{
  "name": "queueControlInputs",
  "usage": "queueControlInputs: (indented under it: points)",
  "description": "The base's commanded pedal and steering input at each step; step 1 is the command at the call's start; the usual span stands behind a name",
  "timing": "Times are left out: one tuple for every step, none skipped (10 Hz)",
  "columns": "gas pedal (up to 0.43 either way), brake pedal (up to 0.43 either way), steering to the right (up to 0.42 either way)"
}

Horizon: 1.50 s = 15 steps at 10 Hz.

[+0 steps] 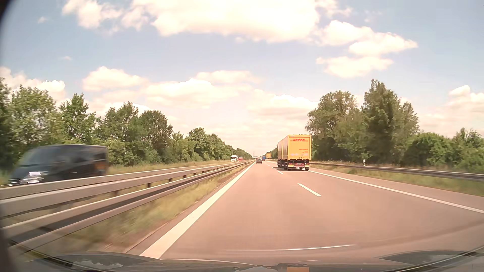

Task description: Follow the waypoints while adhering to traffic rules and regulations

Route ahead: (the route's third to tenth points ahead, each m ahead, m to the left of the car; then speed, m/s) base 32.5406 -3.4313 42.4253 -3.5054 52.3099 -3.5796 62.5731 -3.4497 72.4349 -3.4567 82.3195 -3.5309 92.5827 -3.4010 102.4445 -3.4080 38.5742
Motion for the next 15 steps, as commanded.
queueControlInputs:
  points:
    - [0.268, 0.012, 0.000]
    - [0.240, 0.012, -0.001]
    - [0.240, 0.012, -0.002]
    - [0.240, 0.012, -0.002]
    - [0.240, 0.012, -0.002]
    - [0.240, 0.012, -0.002]
    - [0.240, 0.012, -0.002]
    - [0.240, 0.012, -0.002]
    - [0.248, 0.012, -0.002]
    - [0.248, 0.012, -0.002]
    - [0.248, 0.012, -0.002]
    - [0.248, 0.012, -0.002]
    - [0.248, 0.012, -0.001]
    - [0.248, 0.012, 0.000]
    - [0.248, 0.006, 0.001]
